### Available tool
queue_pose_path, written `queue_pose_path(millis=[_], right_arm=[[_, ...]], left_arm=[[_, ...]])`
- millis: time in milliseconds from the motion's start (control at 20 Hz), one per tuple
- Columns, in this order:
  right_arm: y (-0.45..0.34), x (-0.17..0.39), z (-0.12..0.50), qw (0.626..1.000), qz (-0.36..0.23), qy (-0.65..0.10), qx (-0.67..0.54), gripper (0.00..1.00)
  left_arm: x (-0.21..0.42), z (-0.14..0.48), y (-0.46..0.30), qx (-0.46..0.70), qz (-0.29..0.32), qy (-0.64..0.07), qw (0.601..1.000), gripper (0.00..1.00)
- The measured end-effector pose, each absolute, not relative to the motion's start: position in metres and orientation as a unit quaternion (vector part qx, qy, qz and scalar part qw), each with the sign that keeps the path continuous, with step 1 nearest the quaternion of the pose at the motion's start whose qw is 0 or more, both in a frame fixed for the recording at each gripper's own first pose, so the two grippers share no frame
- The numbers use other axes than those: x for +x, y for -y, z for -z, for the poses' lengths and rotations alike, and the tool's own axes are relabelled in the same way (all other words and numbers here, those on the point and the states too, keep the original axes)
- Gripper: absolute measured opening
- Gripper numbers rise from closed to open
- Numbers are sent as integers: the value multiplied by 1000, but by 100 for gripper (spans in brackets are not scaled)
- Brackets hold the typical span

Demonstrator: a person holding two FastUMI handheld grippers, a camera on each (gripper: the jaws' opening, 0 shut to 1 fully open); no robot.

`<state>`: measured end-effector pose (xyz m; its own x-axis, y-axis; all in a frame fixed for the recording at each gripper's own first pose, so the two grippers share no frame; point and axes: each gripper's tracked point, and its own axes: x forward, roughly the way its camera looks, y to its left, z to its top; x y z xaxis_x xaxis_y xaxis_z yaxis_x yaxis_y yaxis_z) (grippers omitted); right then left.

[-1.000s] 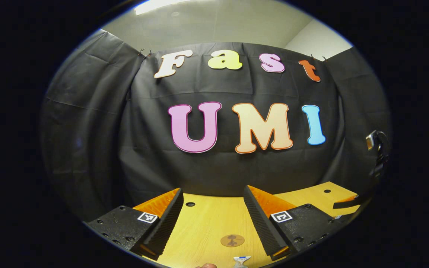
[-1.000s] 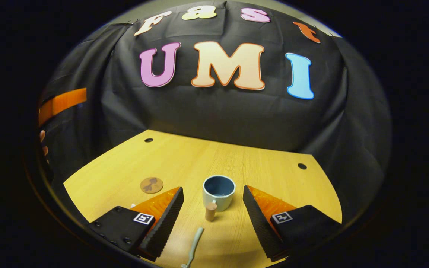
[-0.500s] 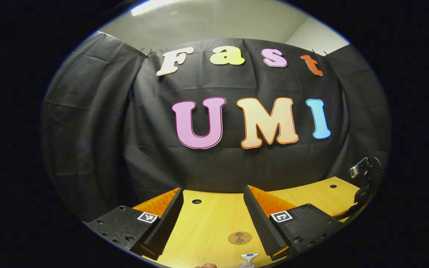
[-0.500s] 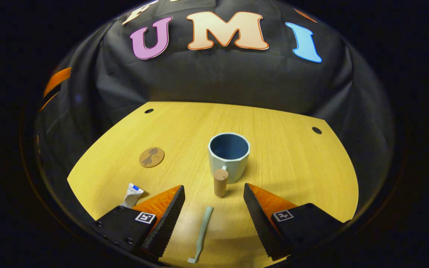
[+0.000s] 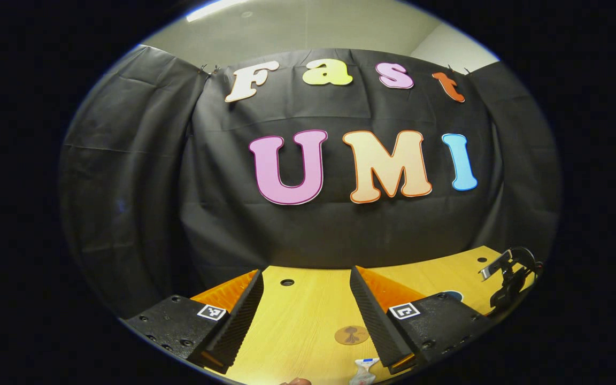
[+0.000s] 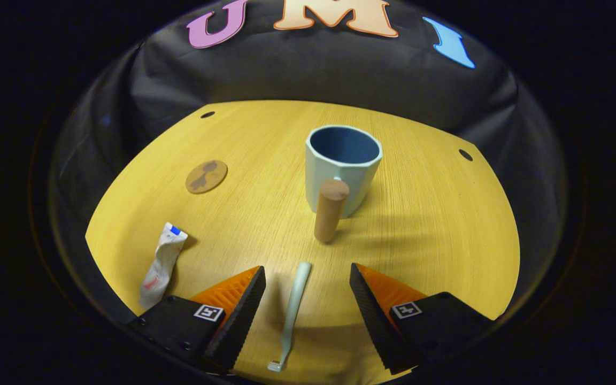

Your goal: Put the toothbrush and toothpaste on the desktop into the cup, then pick up the cup and place it on the coaster on the desktop.

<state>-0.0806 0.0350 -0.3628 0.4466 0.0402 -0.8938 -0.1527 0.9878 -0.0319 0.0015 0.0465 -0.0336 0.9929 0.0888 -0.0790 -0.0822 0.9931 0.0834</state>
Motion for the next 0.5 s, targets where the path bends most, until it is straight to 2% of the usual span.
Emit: queue_pose_path(millis=[400,500], right_arm=[[-33,-102,385,806,-45,-589,-40,97],[-32,-100,387,800,-45,-596,-41,92]], left_arm=[[3,44,-51,31,-43,-52,997,94],[3,47,-51,27,-42,-57,997,94]])
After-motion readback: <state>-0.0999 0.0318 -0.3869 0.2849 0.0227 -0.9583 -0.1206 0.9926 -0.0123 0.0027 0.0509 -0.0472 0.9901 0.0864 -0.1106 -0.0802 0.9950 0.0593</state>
